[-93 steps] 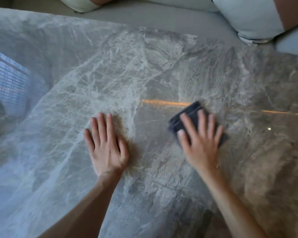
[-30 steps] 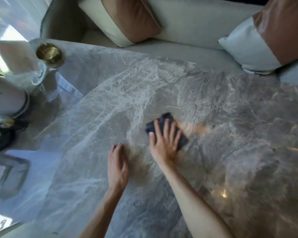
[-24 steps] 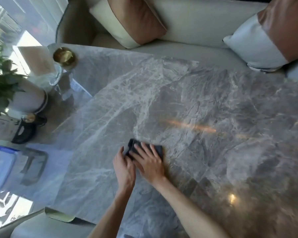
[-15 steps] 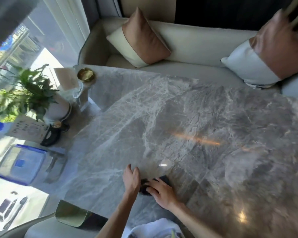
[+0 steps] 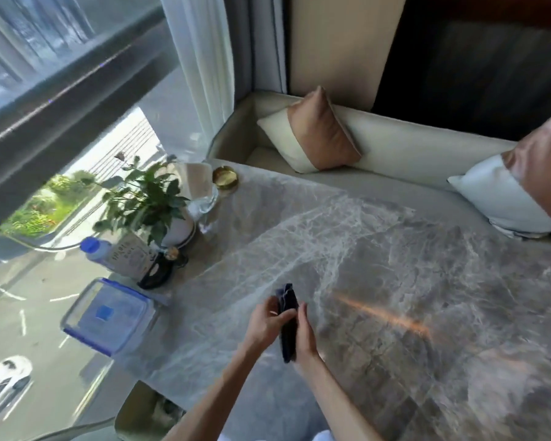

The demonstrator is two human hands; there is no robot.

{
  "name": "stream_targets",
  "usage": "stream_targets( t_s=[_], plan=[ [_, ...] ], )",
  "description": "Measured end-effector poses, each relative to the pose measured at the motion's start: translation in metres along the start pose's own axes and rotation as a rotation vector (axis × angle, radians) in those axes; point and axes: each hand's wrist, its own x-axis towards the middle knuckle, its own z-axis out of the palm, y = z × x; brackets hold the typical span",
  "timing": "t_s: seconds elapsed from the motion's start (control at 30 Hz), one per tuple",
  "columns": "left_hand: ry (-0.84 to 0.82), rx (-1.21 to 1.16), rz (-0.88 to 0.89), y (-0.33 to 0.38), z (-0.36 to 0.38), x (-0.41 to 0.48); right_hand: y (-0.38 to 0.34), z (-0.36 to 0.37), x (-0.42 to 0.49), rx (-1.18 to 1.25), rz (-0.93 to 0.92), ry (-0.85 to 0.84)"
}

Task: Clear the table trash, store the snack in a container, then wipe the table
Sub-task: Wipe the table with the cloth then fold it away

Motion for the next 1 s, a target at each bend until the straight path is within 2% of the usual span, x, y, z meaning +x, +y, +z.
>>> stream_targets(
  t_s=[0.17, 0.3, 0.4, 0.6, 0.7, 0.8, 0.9, 1.0],
  plan=[
    [0.081, 0.167, 0.054, 0.0, -0.084, 0.041, -0.003, 0.065, 0.032, -0.001, 0.001, -0.025],
    [0.007, 0.084, 0.099, -0.002, -0.136, 0.064, -0.002, 0.089, 0.059, -0.12, 0.115, 0.072],
    [-0.056, 0.003, 0.089, -0.011, -0.175, 0.089, -0.004, 0.118, 0.082, -0.124, 0.238, -0.002],
    [-0.041, -0.127, 0.057, -0.034, -0.221, 0.137, -0.003, 0.151, 0.124, -0.075, 0.301, -0.144],
    [0.047, -0.156, 0.044, -0.048, -0.235, 0.16, -0.014, 0.159, 0.146, -0.171, 0.232, -0.052],
    [0.18, -0.196, 0.015, -0.063, -0.238, 0.179, -0.036, 0.166, 0.168, -0.432, 0.092, 0.046],
    [0.274, -0.267, -0.046, -0.07, -0.227, 0.19, -0.058, 0.176, 0.194, -0.711, -0.048, 0.058],
    [0.346, -0.367, -0.057, -0.069, -0.215, 0.203, -0.078, 0.186, 0.22, -0.799, -0.115, 0.019]
  ],
)
